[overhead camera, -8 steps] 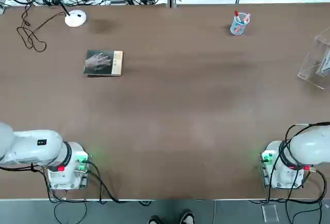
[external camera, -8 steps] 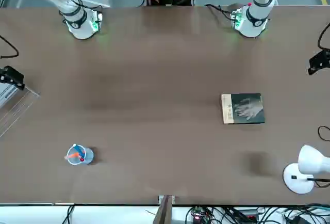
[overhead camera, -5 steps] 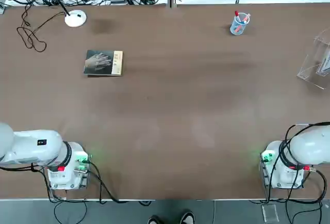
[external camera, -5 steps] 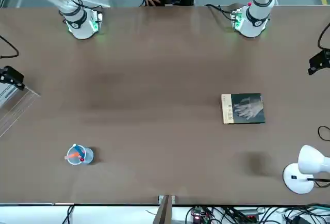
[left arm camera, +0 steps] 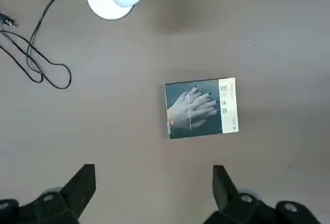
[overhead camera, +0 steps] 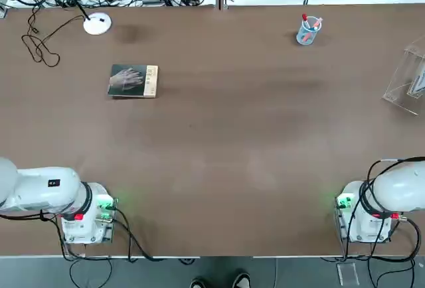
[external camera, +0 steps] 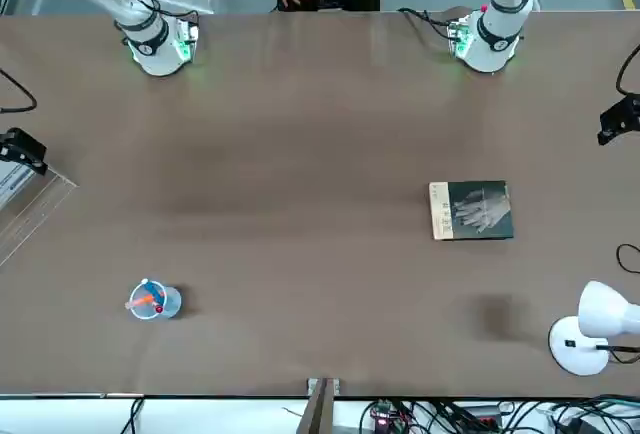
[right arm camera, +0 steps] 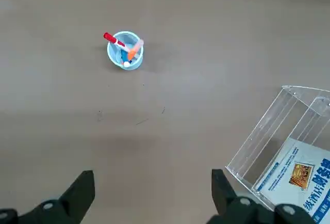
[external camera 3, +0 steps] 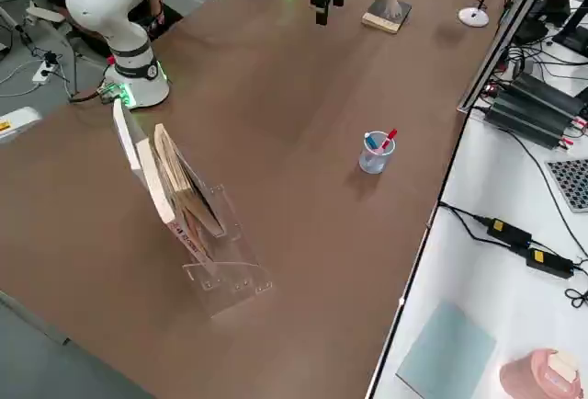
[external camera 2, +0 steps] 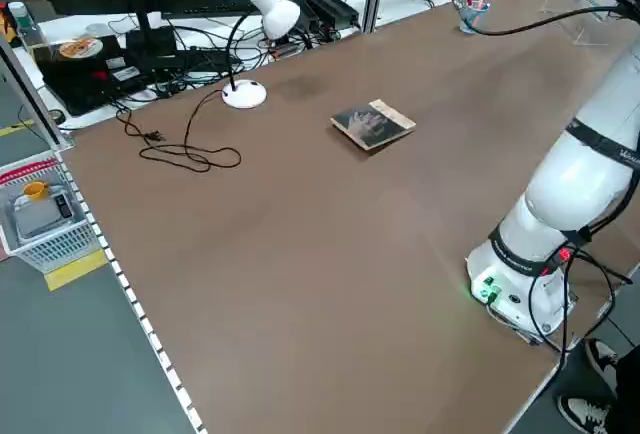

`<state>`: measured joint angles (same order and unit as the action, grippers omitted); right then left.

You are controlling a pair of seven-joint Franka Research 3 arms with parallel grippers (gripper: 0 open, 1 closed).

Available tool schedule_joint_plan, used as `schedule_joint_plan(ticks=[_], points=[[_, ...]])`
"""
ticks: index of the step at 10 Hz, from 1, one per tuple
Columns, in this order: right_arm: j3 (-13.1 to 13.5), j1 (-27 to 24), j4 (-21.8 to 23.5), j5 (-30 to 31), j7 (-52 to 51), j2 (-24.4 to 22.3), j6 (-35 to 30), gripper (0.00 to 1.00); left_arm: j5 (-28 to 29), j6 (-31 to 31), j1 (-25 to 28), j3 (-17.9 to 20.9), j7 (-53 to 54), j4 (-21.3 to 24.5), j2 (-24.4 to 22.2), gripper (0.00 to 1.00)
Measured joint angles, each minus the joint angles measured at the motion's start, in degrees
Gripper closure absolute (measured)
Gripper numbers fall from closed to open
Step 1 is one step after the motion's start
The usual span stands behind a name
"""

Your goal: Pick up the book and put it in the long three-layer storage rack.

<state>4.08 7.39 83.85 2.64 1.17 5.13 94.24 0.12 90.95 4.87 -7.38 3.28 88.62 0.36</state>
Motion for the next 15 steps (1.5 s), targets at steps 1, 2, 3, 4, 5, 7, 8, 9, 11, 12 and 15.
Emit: schedule_joint_plan(ticks=[1, 2, 3, 4, 5, 7, 8, 9, 11, 12, 15], points=[[0.0, 0.0, 0.0, 0.0, 0.0, 0.0, 0.0, 0.0, 0.0, -0.1, 0.0, 0.0, 0.0, 0.2, 0.3, 0.0], [0.0, 0.0, 0.0, 0.0, 0.0, 0.0, 0.0, 0.0, -0.5, 0.1, 0.1, 0.0, 0.1, 0.4, 0.9, 0.0], [0.0, 0.0, 0.0, 0.0, 0.0, 0.0, 0.0, 0.0, -1.4, 0.8, 0.2, 0.0, 0.4, 0.8, 1.6, 0.0], [0.0, 0.0, 0.0, 0.0, 0.0, 0.0, 0.0, 0.0, -2.4, 1.9, 0.5, 0.0, 1.2, 1.6, 2.2, 0.0], [0.0, 0.0, 0.0, 0.0, 0.0, 0.0, 0.0, 0.0, -3.4, 3.6, 1.0, 0.0, 2.2, 3.0, 2.8, 0.0], [0.0, 0.0, 0.0, 0.0, 0.0, 0.0, -0.1, 0.0, -5.6, 8.0, 2.2, 0.1, 5.3, 6.5, 3.8, 0.0], [0.0, 0.0, 0.0, 0.0, 0.0, 0.0, -0.1, 0.0, -7.2, 10.4, 2.9, 0.1, 7.1, 8.6, 4.4, 0.0], [0.0, 0.0, 0.0, 0.1, 0.0, 0.0, -0.1, 0.0, -9.0, 13.1, 3.5, 0.1, 8.7, 10.8, 5.1, 0.0], [0.0, 0.0, 0.0, 0.1, 0.0, 0.0, -0.1, 0.0, -11.7, 19.2, 4.7, 0.1, 11.9, 15.3, 6.8, 0.0], [0.0, 0.0, 0.0, 0.1, 0.0, 0.0, -0.1, 0.0, -13.3, 22.0, 5.5, 0.2, 14.0, 17.2, 7.8, 0.0], [0.1, 0.0, 0.0, 0.1, 0.0, 0.0, -0.1, 0.0, -17.3, 29.0, 7.8, 0.2, 20.1, 21.9, 11.1, 0.0]])
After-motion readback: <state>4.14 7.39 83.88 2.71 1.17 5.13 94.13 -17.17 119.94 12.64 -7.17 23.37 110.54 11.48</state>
